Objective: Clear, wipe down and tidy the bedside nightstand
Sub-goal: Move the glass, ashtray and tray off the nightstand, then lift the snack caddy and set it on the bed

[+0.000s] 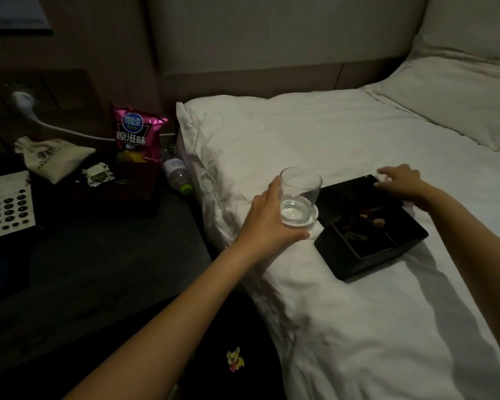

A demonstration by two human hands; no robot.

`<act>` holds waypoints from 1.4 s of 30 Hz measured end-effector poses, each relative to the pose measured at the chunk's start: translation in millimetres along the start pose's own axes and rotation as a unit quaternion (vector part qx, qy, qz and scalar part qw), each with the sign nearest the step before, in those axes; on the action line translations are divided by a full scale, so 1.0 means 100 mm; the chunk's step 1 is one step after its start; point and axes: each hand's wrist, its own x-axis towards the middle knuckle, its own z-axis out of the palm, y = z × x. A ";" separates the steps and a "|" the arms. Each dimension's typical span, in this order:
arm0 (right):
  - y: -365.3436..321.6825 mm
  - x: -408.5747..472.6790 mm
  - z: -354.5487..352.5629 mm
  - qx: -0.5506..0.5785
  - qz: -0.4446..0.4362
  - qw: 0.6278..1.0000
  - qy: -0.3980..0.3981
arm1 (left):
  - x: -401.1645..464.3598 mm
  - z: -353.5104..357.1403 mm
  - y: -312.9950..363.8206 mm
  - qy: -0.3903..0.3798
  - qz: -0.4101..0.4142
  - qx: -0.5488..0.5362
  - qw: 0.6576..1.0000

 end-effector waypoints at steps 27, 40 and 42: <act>-4.58 -1.11 2.37 0.100 -0.353 0.901 -0.230 | -0.86 -2.55 -2.23 0.222 -0.202 -0.018 0.954; -4.83 -0.93 2.72 0.146 -0.256 0.942 -0.162 | -0.25 -2.96 -2.67 0.288 -0.231 0.108 0.923; -4.81 -0.90 2.72 0.163 -0.248 0.942 -0.156 | -0.17 -3.08 -2.72 0.311 -0.268 0.084 0.908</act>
